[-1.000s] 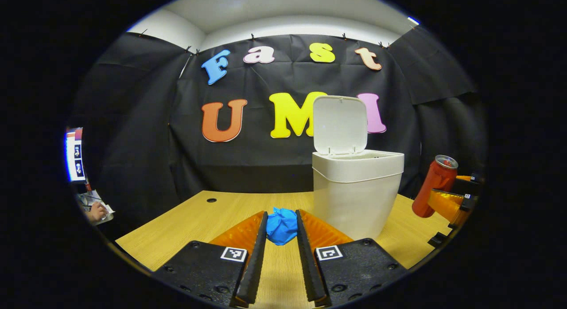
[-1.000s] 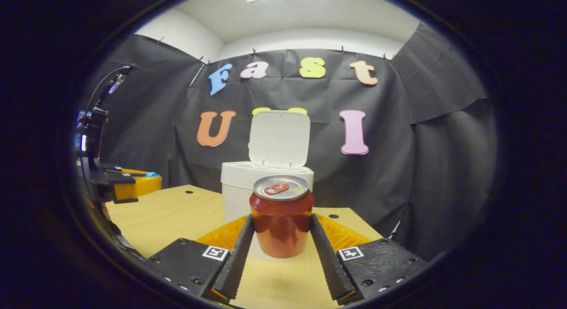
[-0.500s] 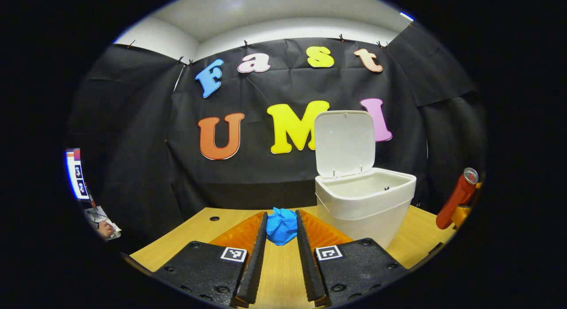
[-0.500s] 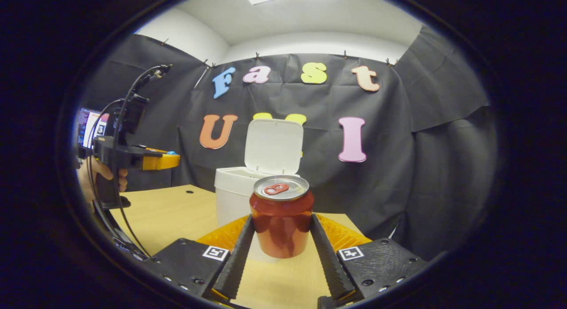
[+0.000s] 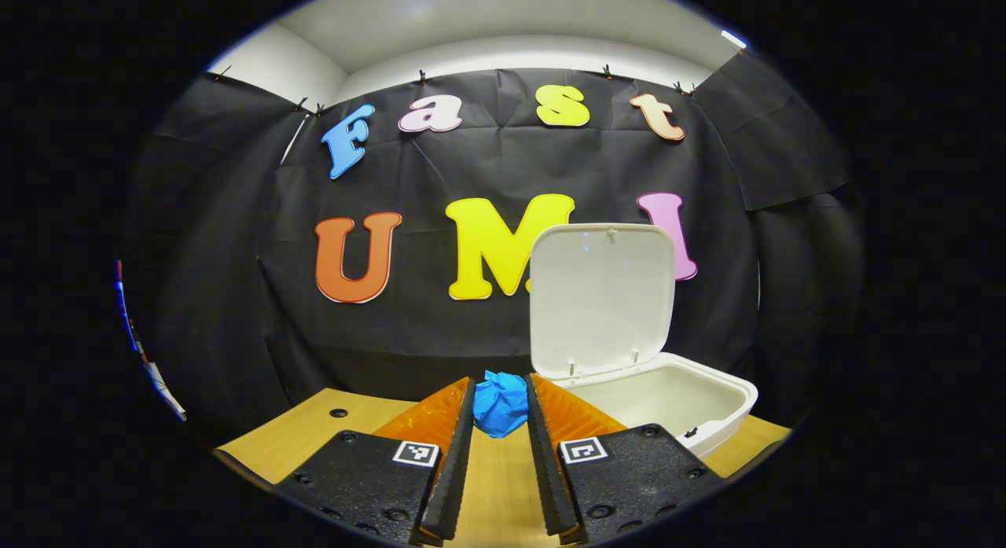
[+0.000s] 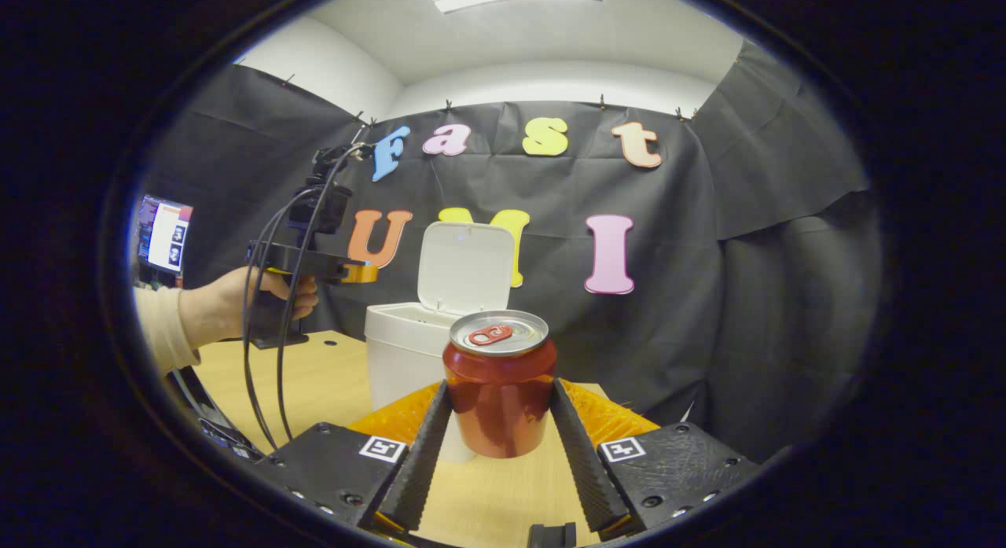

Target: Press the lid of the desktop garbage bin to open it, pick up the crumpled paper on the desktop and throw it into the bin, then pick up the pop can on the desktop and drop it into the bin, and finally close the garbage bin lid.

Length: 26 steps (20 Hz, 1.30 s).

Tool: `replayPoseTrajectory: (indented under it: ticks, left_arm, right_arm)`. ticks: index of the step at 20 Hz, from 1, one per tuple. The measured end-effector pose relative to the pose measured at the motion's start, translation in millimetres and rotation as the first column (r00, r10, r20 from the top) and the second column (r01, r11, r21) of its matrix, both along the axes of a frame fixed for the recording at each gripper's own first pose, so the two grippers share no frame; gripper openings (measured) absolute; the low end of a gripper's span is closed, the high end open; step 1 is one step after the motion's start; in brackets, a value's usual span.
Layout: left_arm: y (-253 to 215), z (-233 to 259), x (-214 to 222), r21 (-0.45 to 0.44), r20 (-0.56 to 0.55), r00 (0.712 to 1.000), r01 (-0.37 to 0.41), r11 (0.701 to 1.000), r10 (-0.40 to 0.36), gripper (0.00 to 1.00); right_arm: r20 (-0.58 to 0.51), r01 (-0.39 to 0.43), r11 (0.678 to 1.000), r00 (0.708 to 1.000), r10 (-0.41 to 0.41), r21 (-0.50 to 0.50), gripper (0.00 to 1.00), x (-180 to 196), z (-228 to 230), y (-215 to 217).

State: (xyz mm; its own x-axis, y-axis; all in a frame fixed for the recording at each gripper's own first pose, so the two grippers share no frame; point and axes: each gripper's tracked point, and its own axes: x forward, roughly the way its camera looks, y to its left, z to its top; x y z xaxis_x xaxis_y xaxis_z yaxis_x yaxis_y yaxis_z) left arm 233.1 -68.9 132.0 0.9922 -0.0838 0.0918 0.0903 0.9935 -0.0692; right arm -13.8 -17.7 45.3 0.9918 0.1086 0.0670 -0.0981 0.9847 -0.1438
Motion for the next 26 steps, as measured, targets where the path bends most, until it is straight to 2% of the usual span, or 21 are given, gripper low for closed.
replayPoseTrajectory:
  ticks: [4, 8, 14, 17, 18, 20, 21, 23, 24, 25, 26]
  left_arm:
    - [-24.0, 0.8, 16.1, 0.045, -0.015, 1.000, 0.020, 0.999, -0.020, 0.42]
    - [-51.3, -2.1, 16.6, 0.011, -0.035, 0.998, 0.060, 0.998, -0.059, 0.42]
    - [-67.4, -2.7, 18.2, 0.030, -0.044, 0.998, 0.041, 0.999, -0.040, 0.43]
    - [-77.3, -1.2, 13.5, 0.048, -0.042, 0.997, 0.063, 0.997, -0.061, 0.47]
    - [-79.7, 1.1, 9.7, 0.052, -0.034, 0.997, 0.071, 0.996, -0.070, 0.51]
    - [-92.7, 5.5, 2.9, 0.060, -0.018, 0.994, 0.109, 0.992, -0.108, 0.48]
    - [-96.1, 9.6, -1.1, 0.070, -0.009, 0.993, 0.119, 0.990, -0.119, 0.50]
    - [-104.1, 13.9, -8.4, 0.095, -0.001, 0.990, 0.137, 0.986, -0.138, 0.61]
    - [-107.4, 16.3, -10.8, 0.111, 0.005, 0.989, 0.143, 0.983, -0.145, 0.72]
    - [-106.8, 18.7, -14.3, 0.118, 0.014, 0.990, 0.134, 0.984, -0.137, 0.78]
    - [-108.4, 20.0, -16.7, 0.120, 0.014, 0.991, 0.132, 0.984, -0.135, 0.95]
  right_arm:
    - [0.011, 0.017, 1.000, 1.000, -0.016, -0.013, 0.75, -1.3, 5.6, -16.0]
    - [0.039, 0.038, 0.999, 0.999, -0.038, 0.002, 0.75, -6.2, 19.0, -35.2]
    - [0.042, 0.053, 0.999, 0.998, -0.053, 0.011, 0.75, -6.1, 16.6, -49.8]
    - [0.035, 0.049, 0.999, 0.998, -0.050, 0.016, 0.75, -5.1, 16.6, -48.7]
    - [0.034, 0.050, 0.999, 0.998, -0.051, 0.015, 0.75, -3.9, 16.4, -48.0]
    - [0.030, 0.046, 0.999, 0.998, -0.047, 0.008, 0.75, -3.5, 13.9, -43.8]
    - [0.029, 0.047, 0.999, 0.998, -0.047, 0.004, 0.75, -3.1, 14.1, -42.3]
    - [0.026, 0.046, 0.999, 0.999, -0.046, -0.004, 0.75, -3.5, 12.6, -39.4]
    - [0.024, 0.042, 0.999, 0.999, -0.042, -0.008, 0.75, -3.0, 11.1, -37.1]
    - [0.022, 0.041, 0.999, 0.999, -0.041, -0.014, 0.75, -3.0, 9.7, -35.6]
    - [0.019, 0.043, 0.999, 0.999, -0.042, -0.020, 0.75, -2.4, 8.0, -34.0]
